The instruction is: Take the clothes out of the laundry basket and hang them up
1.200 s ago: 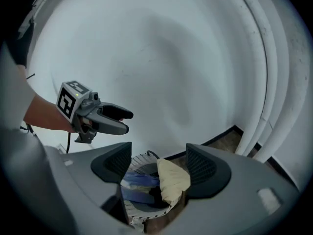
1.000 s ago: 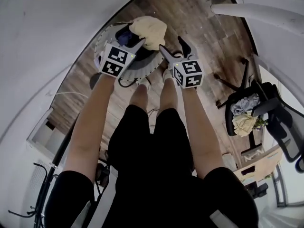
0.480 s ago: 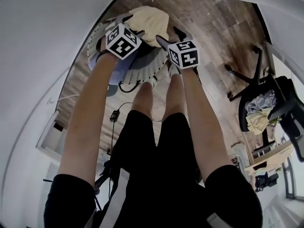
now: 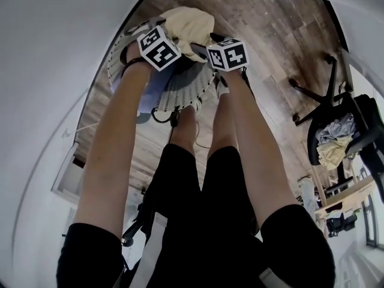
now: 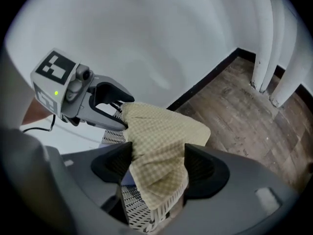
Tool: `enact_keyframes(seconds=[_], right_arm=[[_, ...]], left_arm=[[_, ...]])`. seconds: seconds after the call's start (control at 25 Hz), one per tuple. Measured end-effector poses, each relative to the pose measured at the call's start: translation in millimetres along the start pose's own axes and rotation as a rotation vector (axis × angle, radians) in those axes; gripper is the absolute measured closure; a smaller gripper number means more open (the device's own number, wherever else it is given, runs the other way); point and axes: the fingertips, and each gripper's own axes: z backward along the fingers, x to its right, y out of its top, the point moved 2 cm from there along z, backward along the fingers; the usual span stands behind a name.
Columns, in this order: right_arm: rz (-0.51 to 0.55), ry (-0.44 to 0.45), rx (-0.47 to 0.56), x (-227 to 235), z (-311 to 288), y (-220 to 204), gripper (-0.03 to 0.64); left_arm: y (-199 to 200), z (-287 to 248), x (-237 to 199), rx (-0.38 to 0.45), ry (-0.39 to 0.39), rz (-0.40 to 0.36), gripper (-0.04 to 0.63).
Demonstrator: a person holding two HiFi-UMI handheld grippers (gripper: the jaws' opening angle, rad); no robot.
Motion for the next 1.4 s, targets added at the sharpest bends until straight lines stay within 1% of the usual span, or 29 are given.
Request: enact_keyframes(seconds=[0.08, 0.16, 0.2, 0.28, 0.36, 0.44, 0.52, 0.64, 0.72, 0.84, 1.0, 1.16, 1.4], right_arm=[[-0.041, 0.043, -0.016, -2.9, -3.0, -1.0, 0.315], [-0.05, 0.077, -0.029, -9.1, -3.5, -1.1, 0.401], [-0.036, 0.081, -0.031, -12.4, -2.9, -0.2, 0.424], [0.01, 0.062, -0.02, -18.9, 0.3, 3.2, 0.462], [0.049, 0.023, 0.014, -26.2, 7.6, 8.2, 0.496], [0.085, -0.015, 0.057, -35.4, 18.1, 13.6, 0.512], [0.132, -0.054, 0.097, -45.2, 30.9, 18.4, 0.517], [0.22, -0.117, 0.171, -63.9, 56.4, 28.9, 0.52], [0.282, -0.145, 0.223, -84.3, 77.5, 37.5, 0.52], [0.347, -0.163, 0.292, -121.6, 114.5, 50.3, 0.522], [0.386, -0.157, 0.385, -171.6, 167.3, 73.2, 0.523], [0.431, -0.144, 0.471, -223.9, 216.6, 97.4, 0.526], [0.532, -0.12, 0.573, -302.4, 287.8, 122.4, 0.528]], left_arm=[[-1.4, -1.1, 0.3, -0.01, 0.015, -0.013, 0.328], [-2.1, -0.1, 1.5, -0.01, 0.026, -0.025, 0.386], [-2.1, 1.0, 2.0, -0.007, 0.03, -0.034, 0.408], [-2.0, 5.4, 2.3, 0.004, 0.044, -0.057, 0.442], [-1.3, 14.2, 2.0, 0.027, 0.074, -0.073, 0.486], [0.8, 26.6, 3.3, 0.065, 0.109, -0.065, 0.529], [2.0, 41.5, 6.7, 0.121, 0.135, -0.014, 0.54], [1.4, 74.7, 12.7, 0.241, 0.166, 0.11, 0.545], [-1.2, 105.4, 19.2, 0.322, 0.191, 0.18, 0.546], [-4.3, 158.4, 32.1, 0.423, 0.232, 0.257, 0.548], [-3.0, 233.1, 43.9, 0.575, 0.278, 0.362, 0.549], [-3.9, 308.6, 51.2, 0.688, 0.337, 0.433, 0.549], [-6.6, 415.1, 69.8, 0.862, 0.41, 0.49, 0.551]])
